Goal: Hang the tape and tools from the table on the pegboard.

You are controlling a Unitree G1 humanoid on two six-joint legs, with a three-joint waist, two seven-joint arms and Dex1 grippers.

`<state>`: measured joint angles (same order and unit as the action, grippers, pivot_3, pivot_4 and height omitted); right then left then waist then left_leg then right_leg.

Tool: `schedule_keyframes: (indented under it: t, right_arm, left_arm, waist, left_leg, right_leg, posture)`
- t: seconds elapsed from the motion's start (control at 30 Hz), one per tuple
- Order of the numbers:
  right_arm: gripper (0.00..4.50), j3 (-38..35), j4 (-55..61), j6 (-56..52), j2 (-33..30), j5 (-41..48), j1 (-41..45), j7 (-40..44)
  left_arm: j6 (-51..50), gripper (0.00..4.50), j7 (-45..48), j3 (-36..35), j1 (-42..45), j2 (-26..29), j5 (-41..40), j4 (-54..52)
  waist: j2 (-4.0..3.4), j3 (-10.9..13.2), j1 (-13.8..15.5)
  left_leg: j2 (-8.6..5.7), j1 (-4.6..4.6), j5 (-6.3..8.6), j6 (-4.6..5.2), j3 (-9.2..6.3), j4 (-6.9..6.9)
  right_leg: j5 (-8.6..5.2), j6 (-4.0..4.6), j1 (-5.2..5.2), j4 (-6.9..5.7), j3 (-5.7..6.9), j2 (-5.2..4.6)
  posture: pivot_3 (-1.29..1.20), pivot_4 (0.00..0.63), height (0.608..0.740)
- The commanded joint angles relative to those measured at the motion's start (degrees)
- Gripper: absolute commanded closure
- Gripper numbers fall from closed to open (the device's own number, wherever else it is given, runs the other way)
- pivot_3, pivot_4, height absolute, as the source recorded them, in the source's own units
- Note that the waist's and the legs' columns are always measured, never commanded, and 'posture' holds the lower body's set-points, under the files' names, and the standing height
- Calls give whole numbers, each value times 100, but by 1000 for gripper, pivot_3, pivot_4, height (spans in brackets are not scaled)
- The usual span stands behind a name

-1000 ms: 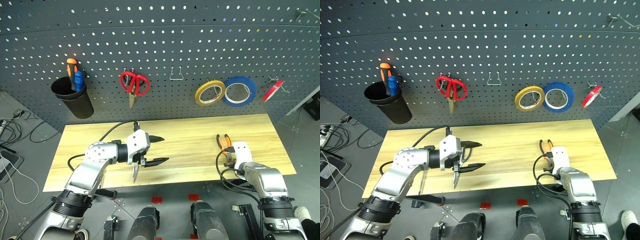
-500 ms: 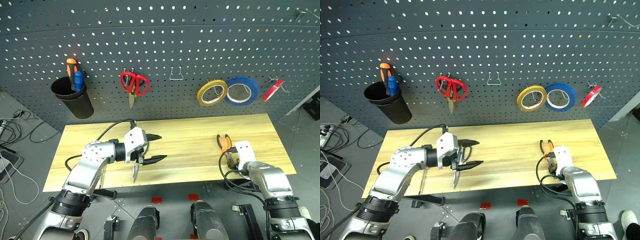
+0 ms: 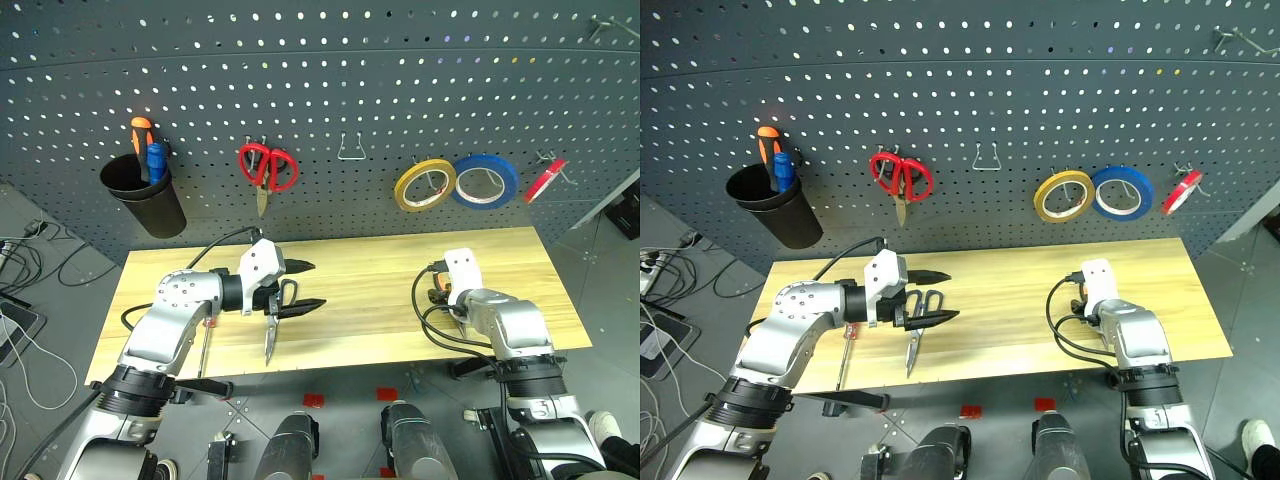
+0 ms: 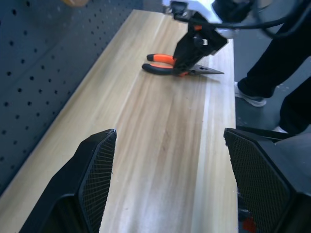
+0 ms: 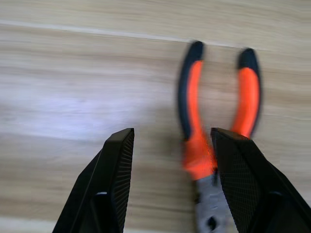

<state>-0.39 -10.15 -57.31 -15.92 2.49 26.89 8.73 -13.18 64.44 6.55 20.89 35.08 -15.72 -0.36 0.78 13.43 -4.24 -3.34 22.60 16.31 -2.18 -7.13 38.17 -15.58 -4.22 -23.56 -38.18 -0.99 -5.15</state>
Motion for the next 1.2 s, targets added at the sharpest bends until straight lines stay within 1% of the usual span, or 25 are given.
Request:
schedule_keyframes:
  t: [0.03, 0.1, 0.17, 0.2, 0.3, 0.33, 0.6, 0.87, 1.0, 1.1, 1.2]
  right_arm:
    - [1814, -22, -195, 381, -61, -130, 220, -79]
    - [1814, -213, -171, 573, 20, -31, 221, -77]
    - [1449, -314, -99, 640, 54, 37, 182, -43]
    - [1233, -313, -85, 637, 50, 16, 166, -53]
    - [226, -240, -172, 555, 2, -108, 136, -115]
    - [40, -223, -225, 523, -11, -135, 128, -125]
    - [40, -158, -876, 660, -108, -245, 277, -133]
    - [40, -93, -2105, 1169, -247, -263, 728, 78]
    - [40, -338, -2521, 974, -260, -45, 921, 152]
    - [648, -563, -2713, 713, -265, 99, 995, 145]
    - [1640, -589, -2629, 518, -223, 166, 948, 161]
  left_arm:
    - [77, 749, 63, 12, 81, 62, -9, -142]
    - [76, 749, 59, 13, 57, 60, 1, -173]
    - [72, 749, 42, 14, 9, 61, 5, -224]
    - [79, 749, 36, 19, -14, 64, 12, -238]
    - [88, 749, 27, 32, -57, 67, 28, -260]
    - [87, 749, 26, 36, -67, 66, 32, -268]
    - [90, 749, 39, 78, -49, 50, 55, -252]
    - [113, 749, 26, 102, -41, 37, 66, -232]
    - [107, 749, 18, 98, -95, 50, 61, -277]
    - [115, 749, 15, 73, -139, 71, 56, -287]
    - [119, 749, 8, 55, -174, 84, 57, -295]
  waist:
    - [0, 0, -27]
    - [0, 0, -55]
    - [0, 0, -61]
    - [-1, 0, -62]
    - [-1, 0, -61]
    - [-1, 0, -60]
    - [-1, 0, -62]
    - [-1, -1, -73]
    - [0, -4, -73]
    - [-1, -16, -65]
    - [1, -55, -57]
  left_leg:
    - [0, 1, 0, 0, 1, 0]
    - [1, 0, 0, 0, 2, 0]
    - [1, 0, 0, 0, 2, -1]
    - [1, 0, 0, 0, 1, -1]
    - [2, 1, 0, 0, 2, -1]
    - [2, 1, 0, 0, 2, -1]
    - [2, 0, 0, 0, 4, -1]
    - [1, -2, 0, 0, 9, 1]
    - [2, -3, 0, 0, 8, 1]
    - [3, -4, 0, 0, 7, 2]
    - [1, -4, 0, 0, 7, 2]
  right_leg:
    - [0, 0, -1, -1, -1, 0]
    - [0, 0, -2, -1, -2, 0]
    - [0, 0, -2, -1, -1, 1]
    - [0, 0, -2, -1, -1, 1]
    - [0, 0, -2, -1, -2, 1]
    - [0, 0, -2, -1, -2, 0]
    - [0, 0, -2, -1, -3, 1]
    - [0, 0, -1, -2, -7, 1]
    - [0, 0, 1, -2, -5, 1]
    - [0, 0, 3, -2, -5, 0]
    - [0, 0, 4, 0, -5, -1]
  posture:
    - [-72, 201, 740]
    - [-72, 201, 740]
    - [-61, 202, 740]
    - [-61, 202, 740]
    - [-63, 202, 740]
    - [-63, 202, 740]
    - [-64, 203, 740]
    - [-62, 203, 740]
    - [-56, 200, 740]
    - [-55, 195, 740]
    - [-55, 195, 740]
